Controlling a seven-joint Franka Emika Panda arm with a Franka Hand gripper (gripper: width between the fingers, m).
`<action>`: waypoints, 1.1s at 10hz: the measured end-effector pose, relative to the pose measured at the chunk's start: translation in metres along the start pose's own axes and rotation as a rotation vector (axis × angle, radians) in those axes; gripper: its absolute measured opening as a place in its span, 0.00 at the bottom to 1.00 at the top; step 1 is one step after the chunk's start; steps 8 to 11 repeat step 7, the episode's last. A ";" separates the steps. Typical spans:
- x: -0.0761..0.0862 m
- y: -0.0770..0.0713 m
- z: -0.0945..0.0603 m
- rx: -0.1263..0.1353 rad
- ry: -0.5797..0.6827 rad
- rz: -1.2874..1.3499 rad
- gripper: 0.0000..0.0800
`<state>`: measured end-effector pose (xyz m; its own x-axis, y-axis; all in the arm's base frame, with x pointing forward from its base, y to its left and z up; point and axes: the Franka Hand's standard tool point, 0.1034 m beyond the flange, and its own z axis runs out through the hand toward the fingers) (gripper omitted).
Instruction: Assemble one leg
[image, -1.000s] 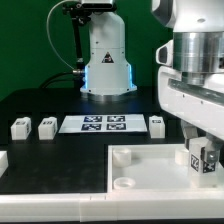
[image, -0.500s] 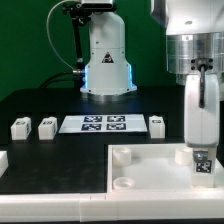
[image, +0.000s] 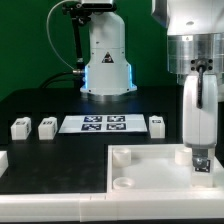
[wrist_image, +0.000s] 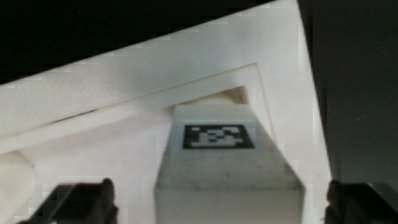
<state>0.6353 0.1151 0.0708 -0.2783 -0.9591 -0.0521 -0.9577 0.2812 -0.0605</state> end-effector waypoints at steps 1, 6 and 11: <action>-0.005 0.003 0.000 -0.002 0.001 -0.077 0.77; -0.023 0.013 -0.032 0.015 -0.031 -0.122 0.81; -0.022 0.014 -0.029 0.012 -0.028 -0.122 0.81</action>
Offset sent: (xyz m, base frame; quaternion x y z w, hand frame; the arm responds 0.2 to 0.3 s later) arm -0.0212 0.0037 0.0387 0.0049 -0.0059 -0.0224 0.9997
